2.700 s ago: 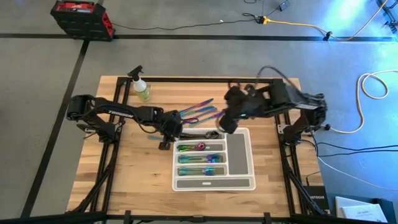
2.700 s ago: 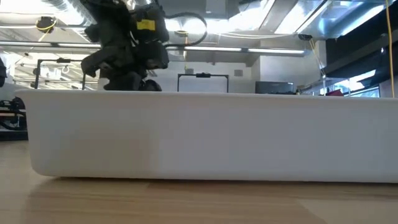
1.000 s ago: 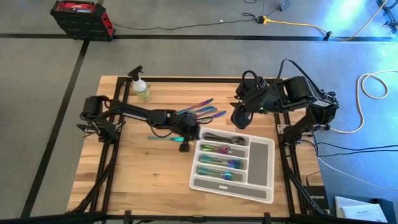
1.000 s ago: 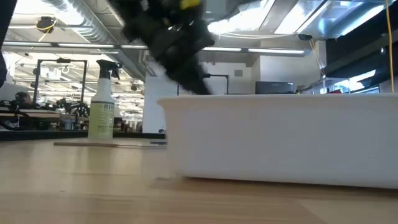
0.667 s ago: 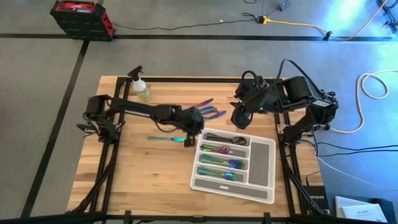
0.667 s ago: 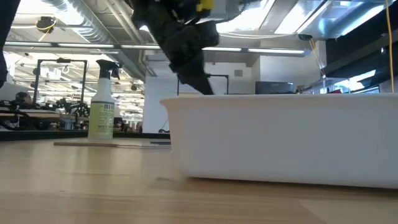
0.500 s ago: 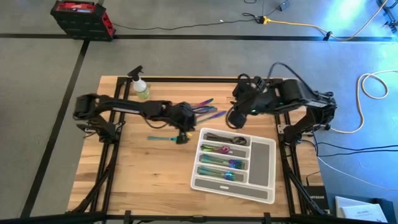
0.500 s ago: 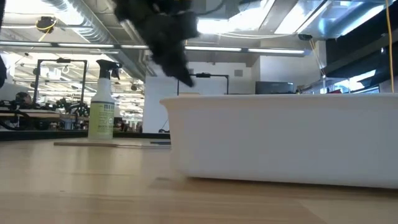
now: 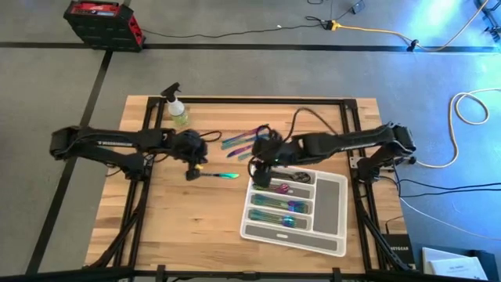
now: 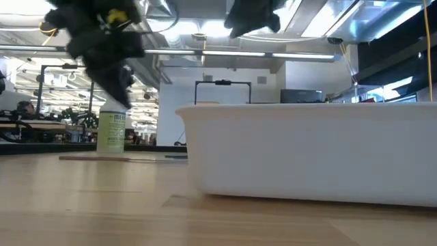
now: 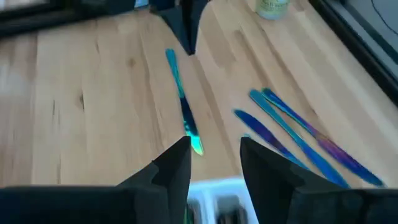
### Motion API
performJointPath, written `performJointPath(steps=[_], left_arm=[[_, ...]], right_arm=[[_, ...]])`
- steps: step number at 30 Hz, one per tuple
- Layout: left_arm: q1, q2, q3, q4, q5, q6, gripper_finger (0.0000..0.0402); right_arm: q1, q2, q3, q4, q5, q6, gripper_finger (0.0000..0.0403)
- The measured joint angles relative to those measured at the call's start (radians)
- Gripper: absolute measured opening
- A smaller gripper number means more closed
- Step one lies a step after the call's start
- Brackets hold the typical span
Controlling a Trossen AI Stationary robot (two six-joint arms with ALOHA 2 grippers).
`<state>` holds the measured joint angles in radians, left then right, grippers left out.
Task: Sort silverware
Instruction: Put the purple knife into the white silverware tray
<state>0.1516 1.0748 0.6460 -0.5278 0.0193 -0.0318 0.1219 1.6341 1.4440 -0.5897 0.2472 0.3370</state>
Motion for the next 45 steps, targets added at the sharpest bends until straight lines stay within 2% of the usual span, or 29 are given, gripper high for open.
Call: performJointPath(steps=[2,7,10,17,20,22,28,33,35,40,45], left_arm=[[-0.002,-0.034,-0.051,-0.007,0.000,-0.030,0.0000],[-0.002,-0.075,-0.134,-0.014,0.021,-0.028,0.0004],[-0.002,-0.079,-0.140,-0.003,0.055,0.008,0.0011],[-0.002,-0.078,-0.141,0.005,0.047,0.108,0.0031],[-0.002,-0.076,-0.141,0.009,0.048,0.111,0.0041],[-0.002,-0.071,-0.141,0.012,0.058,0.088,0.0048],[-0.002,-0.005,-0.141,0.073,0.134,0.065,0.0091],[-0.001,0.089,-0.141,0.073,0.134,0.062,0.0148],[-0.002,0.115,-0.141,0.073,0.132,0.065,0.0172],[-0.002,0.123,-0.141,0.096,0.131,0.103,0.0219],[-0.002,0.111,-0.134,0.086,0.107,0.115,0.0238]], right_arm=[[0.000,0.018,-0.041,0.138,0.002,-0.019,0.0122],[-0.007,0.112,-0.072,0.409,-0.004,-0.264,0.0122],[-0.035,0.187,-0.055,0.483,-0.058,-0.255,0.0110],[-0.108,0.379,0.036,0.485,-0.260,-0.212,0.0045],[-0.129,0.447,0.073,0.482,-0.336,-0.211,0.0010],[-0.134,0.487,0.090,0.471,-0.371,-0.197,0.0005],[-0.137,0.557,0.138,0.386,-0.379,-0.134,0.0001],[-0.144,0.580,0.139,0.287,-0.432,-0.083,0.0000],[-0.144,0.579,0.140,0.260,-0.421,-0.080,0.0000],[-0.145,0.577,0.140,0.266,-0.398,-0.105,0.0000],[-0.145,0.587,0.140,0.286,-0.398,-0.106,0.0000]])
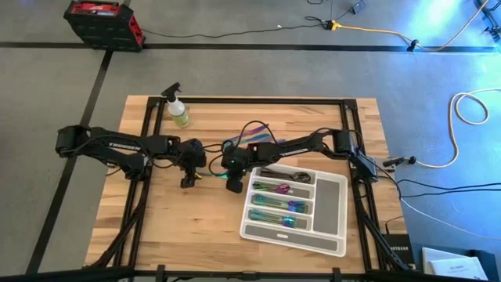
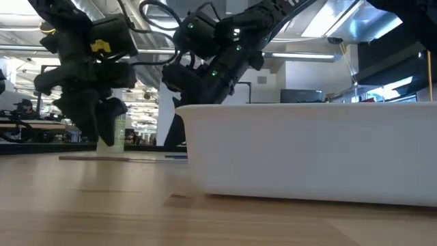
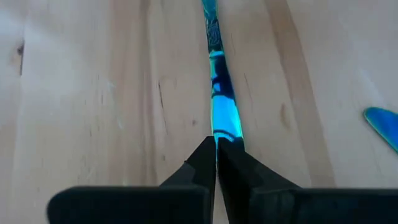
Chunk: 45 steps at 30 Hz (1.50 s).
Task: Sort silverware
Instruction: Put the purple knife into the white silverware tray
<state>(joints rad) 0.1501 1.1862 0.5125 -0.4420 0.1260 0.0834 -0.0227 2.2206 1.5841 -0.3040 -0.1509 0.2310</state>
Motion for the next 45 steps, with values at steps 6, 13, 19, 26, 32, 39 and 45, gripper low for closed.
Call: performJointPath(steps=[6,13,19,26,32,39,45], left_arm=[[0.000,0.000,0.000,-0.047,-0.040,0.061,0.0239],[0.000,0.000,-0.007,-0.052,-0.083,0.080,0.0240],[-0.002,0.001,-0.039,-0.079,-0.060,0.076,0.0240],[-0.020,0.002,-0.048,-0.062,-0.058,0.071,0.0239],[-0.043,0.021,-0.044,-0.067,-0.050,0.055,0.0238],[-0.070,0.077,-0.023,-0.070,-0.084,0.042,0.0237],[-0.088,0.100,-0.003,-0.090,-0.136,0.002,0.0237]], right_arm=[[-0.019,0.039,0.000,0.015,-0.043,0.006,0.0000],[-0.020,0.048,0.002,0.013,-0.048,0.015,0.0000],[-0.020,0.047,0.002,-0.008,-0.037,0.027,0.0000],[-0.019,0.047,0.001,-0.004,-0.036,0.031,0.0000],[-0.019,0.047,0.000,-0.003,-0.037,0.037,0.0000],[-0.019,0.048,0.000,-0.001,-0.048,0.038,0.0000],[-0.019,0.049,0.000,-0.001,-0.052,0.038,0.0000]])
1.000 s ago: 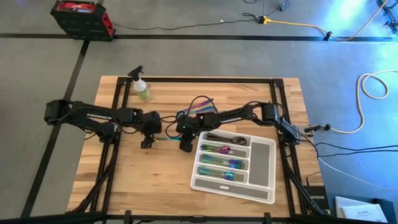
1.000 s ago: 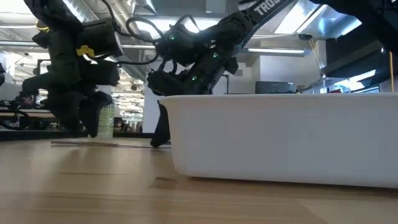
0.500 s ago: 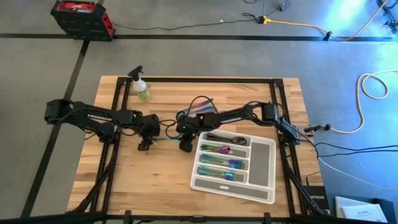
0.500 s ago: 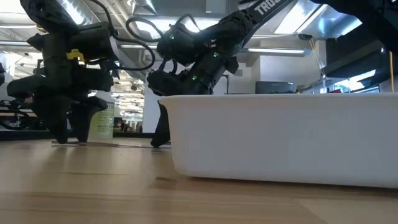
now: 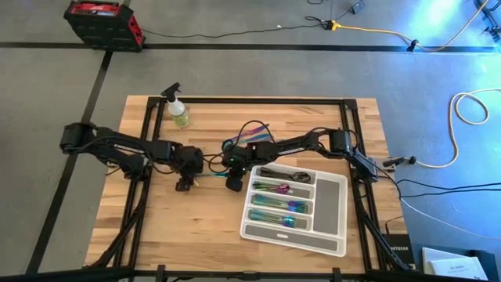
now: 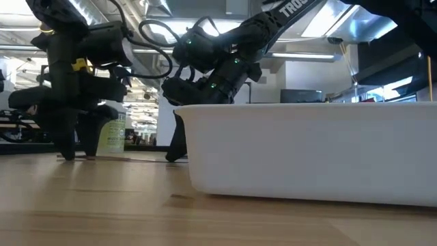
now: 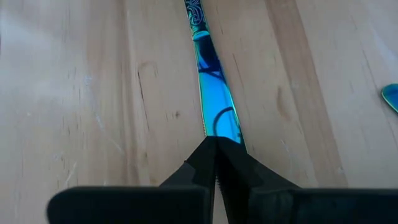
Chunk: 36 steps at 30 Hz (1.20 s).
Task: Sort silverware
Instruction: Put the purple knife into the white silverware tray
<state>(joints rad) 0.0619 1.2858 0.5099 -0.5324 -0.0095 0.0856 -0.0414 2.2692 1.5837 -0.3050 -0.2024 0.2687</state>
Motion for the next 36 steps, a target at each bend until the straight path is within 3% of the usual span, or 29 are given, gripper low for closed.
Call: performJointPath(steps=[13,23,36], left_arm=[[-0.034,0.003,0.009,-0.010,-0.048,-0.027,0.0235],[-0.064,0.004,0.008,-0.006,-0.046,-0.013,0.0122],[-0.065,0.004,0.007,-0.006,-0.047,0.025,0.0115]], right_arm=[[0.000,0.001,0.000,0.002,-0.027,-0.001,0.0000],[0.002,0.002,-0.001,0.001,-0.055,-0.001,0.0000],[0.002,0.002,-0.001,0.001,-0.071,-0.001,0.0000]])
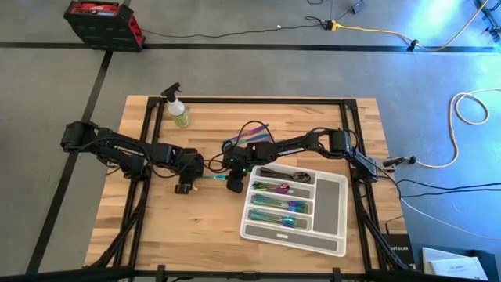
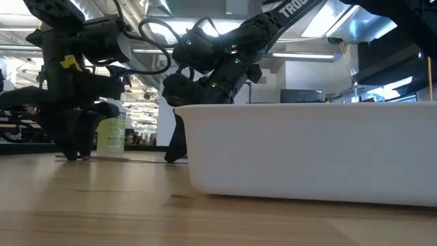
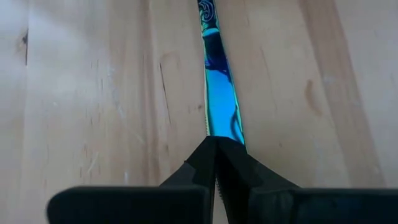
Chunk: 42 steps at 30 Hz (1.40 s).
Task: Sort silverware
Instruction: Put the purple knife into the white silverware tray
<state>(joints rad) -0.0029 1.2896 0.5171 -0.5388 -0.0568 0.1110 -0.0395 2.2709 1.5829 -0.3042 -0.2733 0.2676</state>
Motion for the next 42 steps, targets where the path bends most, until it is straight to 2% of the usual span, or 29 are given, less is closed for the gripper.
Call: performJointPath(steps=[10,19,31,42], left_arm=[[0.000,0.000,0.000,0.000,-0.003,-0.006,0.0113],[0.000,0.001,0.000,-0.002,-0.006,-0.009,0.0065],[0.000,0.001,0.000,-0.003,-0.008,-0.025,0.0062],[0.000,0.001,0.000,-0.006,-0.007,-0.025,0.0061]], right_arm=[[0.000,0.000,0.000,0.002,-0.002,0.000,0.0000],[0.000,0.000,0.000,0.004,-0.006,0.000,0.0000],[0.000,0.000,-0.001,0.013,-0.016,0.059,0.0001],[0.000,-0.004,0.016,0.003,-0.096,0.096,0.0013]])
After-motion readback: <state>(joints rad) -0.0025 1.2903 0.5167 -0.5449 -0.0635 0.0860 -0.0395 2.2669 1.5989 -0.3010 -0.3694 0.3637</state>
